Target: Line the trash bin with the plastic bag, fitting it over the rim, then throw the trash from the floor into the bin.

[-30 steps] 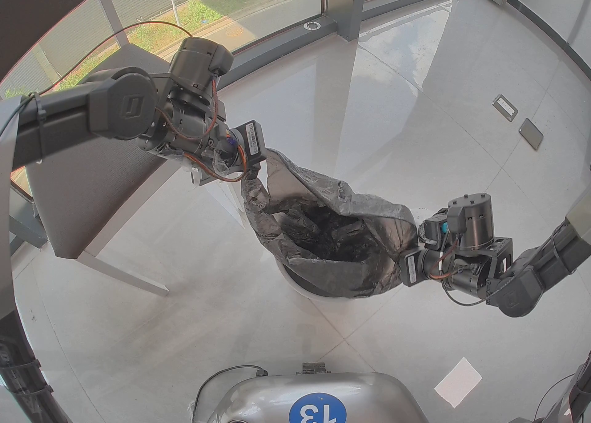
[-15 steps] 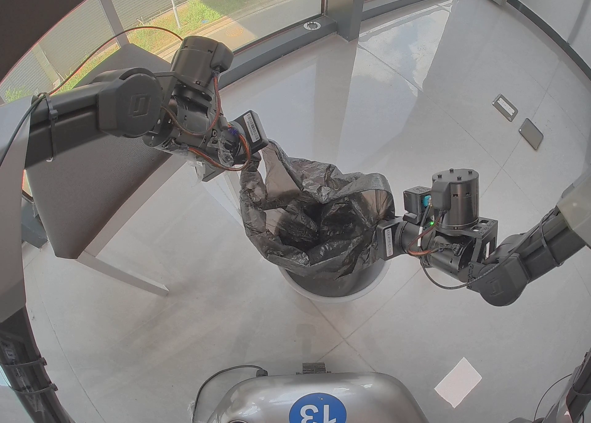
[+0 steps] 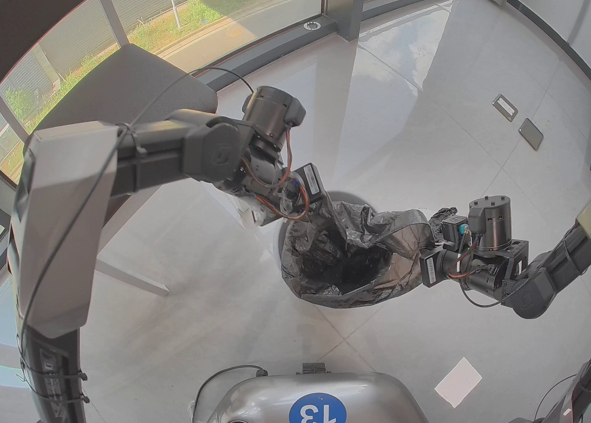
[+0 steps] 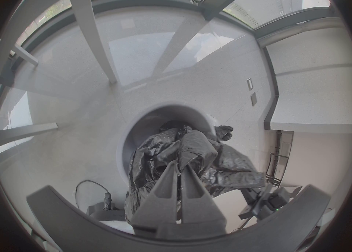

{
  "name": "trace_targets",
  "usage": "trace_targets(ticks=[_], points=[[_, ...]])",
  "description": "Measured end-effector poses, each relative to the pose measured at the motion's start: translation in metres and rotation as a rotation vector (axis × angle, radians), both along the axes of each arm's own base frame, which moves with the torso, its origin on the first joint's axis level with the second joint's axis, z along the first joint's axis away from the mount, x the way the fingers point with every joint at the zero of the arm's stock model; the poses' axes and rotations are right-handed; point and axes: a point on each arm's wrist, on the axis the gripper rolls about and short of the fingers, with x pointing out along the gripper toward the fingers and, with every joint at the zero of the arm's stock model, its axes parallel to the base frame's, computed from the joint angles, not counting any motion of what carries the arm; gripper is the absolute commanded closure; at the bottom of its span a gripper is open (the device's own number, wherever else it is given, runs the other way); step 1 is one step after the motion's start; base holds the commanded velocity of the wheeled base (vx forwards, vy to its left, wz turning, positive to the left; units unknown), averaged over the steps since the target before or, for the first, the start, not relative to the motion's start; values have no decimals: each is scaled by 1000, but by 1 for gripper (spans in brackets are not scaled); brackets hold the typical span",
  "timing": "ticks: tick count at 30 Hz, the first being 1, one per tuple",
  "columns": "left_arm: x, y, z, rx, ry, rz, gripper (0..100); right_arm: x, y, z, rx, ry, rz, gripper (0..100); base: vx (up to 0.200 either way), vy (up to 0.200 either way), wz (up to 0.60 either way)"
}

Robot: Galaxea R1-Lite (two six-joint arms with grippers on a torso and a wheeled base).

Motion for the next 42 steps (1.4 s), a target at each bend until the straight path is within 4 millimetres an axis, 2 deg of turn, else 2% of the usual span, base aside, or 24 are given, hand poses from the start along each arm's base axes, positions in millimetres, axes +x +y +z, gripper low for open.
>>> trace_targets(ticks=[3, 7, 13, 17, 30, 42], points=[[7, 0, -13, 11, 30, 13, 100, 0, -2, 2, 1, -6, -4, 100, 0, 0, 0], [18, 13, -17, 15, 41, 53, 100, 4, 4, 5, 11, -22, 8, 100, 0, 0, 0], [27, 50, 3, -2, 12, 132, 100, 9, 16, 8, 22, -43, 32, 100, 0, 0, 0], [27, 63, 14, -13, -8, 157, 100, 11, 19, 5, 18, -36, 39, 100, 0, 0, 0], [8, 40, 15, 5, 20, 98, 100, 2, 11, -13, -19, 34, 32, 100, 0, 0, 0], [-10, 40, 28, 27, 59, 90, 100, -12, 8, -28, -71, 94, 55, 100, 0, 0, 0]])
